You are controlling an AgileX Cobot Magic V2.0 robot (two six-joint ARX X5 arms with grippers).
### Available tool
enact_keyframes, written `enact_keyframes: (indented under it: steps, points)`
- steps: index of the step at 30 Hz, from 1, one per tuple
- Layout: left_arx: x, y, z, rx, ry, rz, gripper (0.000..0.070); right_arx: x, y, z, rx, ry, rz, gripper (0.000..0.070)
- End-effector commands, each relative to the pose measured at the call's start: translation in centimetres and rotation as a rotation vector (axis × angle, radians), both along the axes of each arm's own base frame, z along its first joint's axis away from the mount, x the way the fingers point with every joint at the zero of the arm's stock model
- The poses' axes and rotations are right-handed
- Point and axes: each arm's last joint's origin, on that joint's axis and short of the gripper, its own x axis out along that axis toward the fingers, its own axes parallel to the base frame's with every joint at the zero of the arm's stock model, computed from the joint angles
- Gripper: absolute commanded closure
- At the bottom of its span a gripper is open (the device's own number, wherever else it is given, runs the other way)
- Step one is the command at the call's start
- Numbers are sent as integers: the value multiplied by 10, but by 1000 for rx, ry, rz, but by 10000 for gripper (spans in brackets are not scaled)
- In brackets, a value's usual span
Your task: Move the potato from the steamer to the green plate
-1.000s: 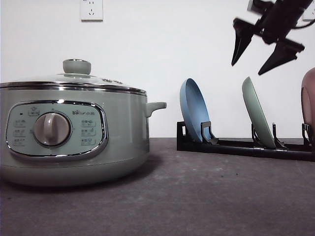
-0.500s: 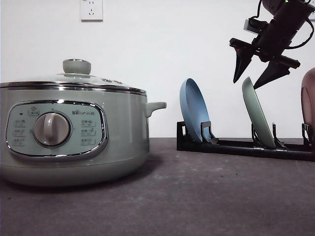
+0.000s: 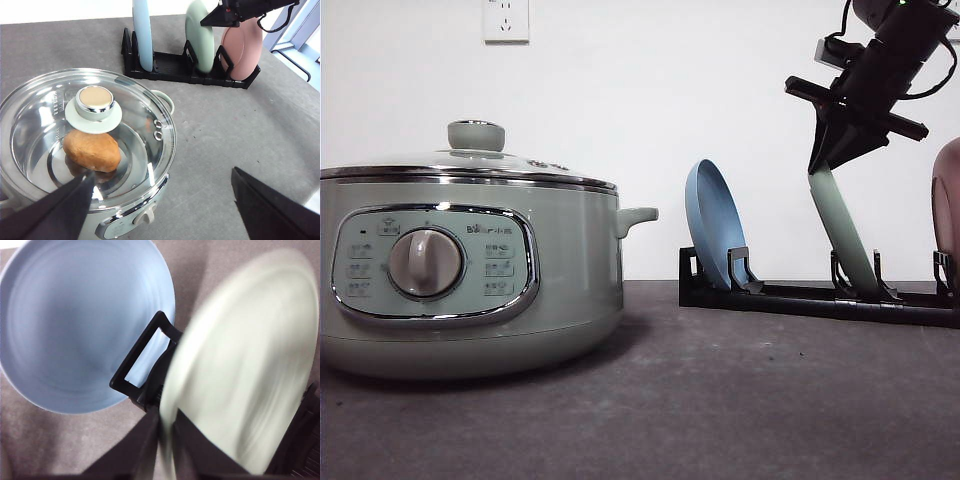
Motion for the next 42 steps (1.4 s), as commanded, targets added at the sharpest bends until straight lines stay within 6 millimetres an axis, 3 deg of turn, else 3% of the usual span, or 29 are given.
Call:
enact_keyframes:
  steps: [1, 7, 13, 18, 23, 32, 42]
  points:
    - [-1, 0, 7, -6, -27, -5, 143, 6, 2, 1, -1, -18, 4, 693]
    - [-1, 0, 7, -6, -27, -5, 143, 0, 3, 17, 24, -58, 28, 693]
    - [-1, 0, 7, -6, -27, -5, 143, -17, 10, 60, 44, -171, 60, 693]
    - [-1, 0, 7, -6, -28, -5, 143, -39, 19, 98, 54, -270, 92, 693]
    - [-1, 0, 7, -6, -28, -5, 143, -69, 30, 121, 28, -298, 155, 693]
    - [-1, 0, 7, -6, -28, -5, 143, -133, 58, 141, -180, -271, 300, 694]
    - [-1, 0, 7, -6, -28, -5, 143, -193, 96, 134, -403, -116, 489, 696]
